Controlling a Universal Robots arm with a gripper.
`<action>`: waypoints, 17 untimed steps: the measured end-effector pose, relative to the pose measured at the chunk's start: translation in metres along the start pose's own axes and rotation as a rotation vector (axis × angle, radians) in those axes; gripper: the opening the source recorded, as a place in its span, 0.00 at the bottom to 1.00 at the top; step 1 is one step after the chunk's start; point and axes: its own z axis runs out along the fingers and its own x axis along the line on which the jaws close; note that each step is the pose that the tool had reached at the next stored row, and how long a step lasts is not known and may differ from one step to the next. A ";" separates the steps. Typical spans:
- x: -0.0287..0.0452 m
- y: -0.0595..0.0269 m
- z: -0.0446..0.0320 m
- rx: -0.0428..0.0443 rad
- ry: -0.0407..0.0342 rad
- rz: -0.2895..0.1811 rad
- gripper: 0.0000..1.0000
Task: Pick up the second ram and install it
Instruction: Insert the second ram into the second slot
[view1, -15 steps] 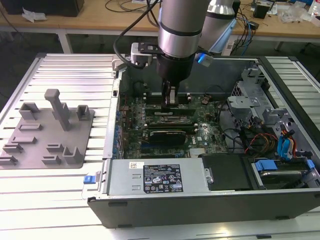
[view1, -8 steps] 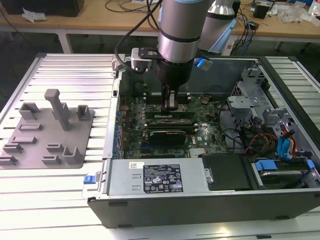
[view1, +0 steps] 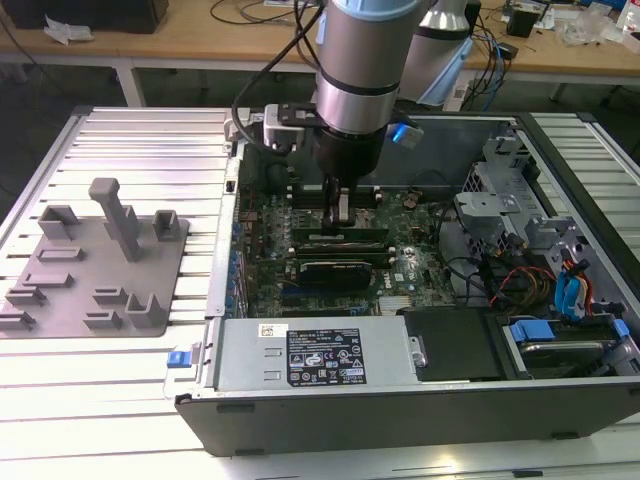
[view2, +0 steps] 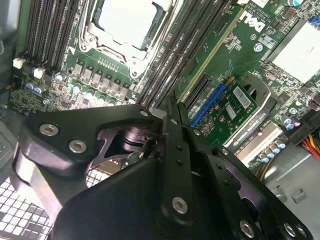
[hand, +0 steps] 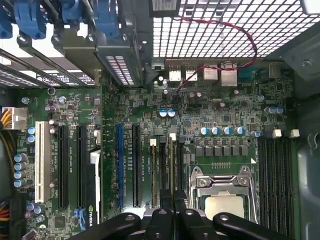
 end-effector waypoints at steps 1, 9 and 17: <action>0.0000 -0.0008 0.0008 0.0000 0.0000 0.000 0.09; -0.0008 -0.0043 0.0096 -0.0002 -0.0097 0.000 0.09; -0.0025 -0.0083 0.0145 -0.0003 -0.0122 0.000 0.09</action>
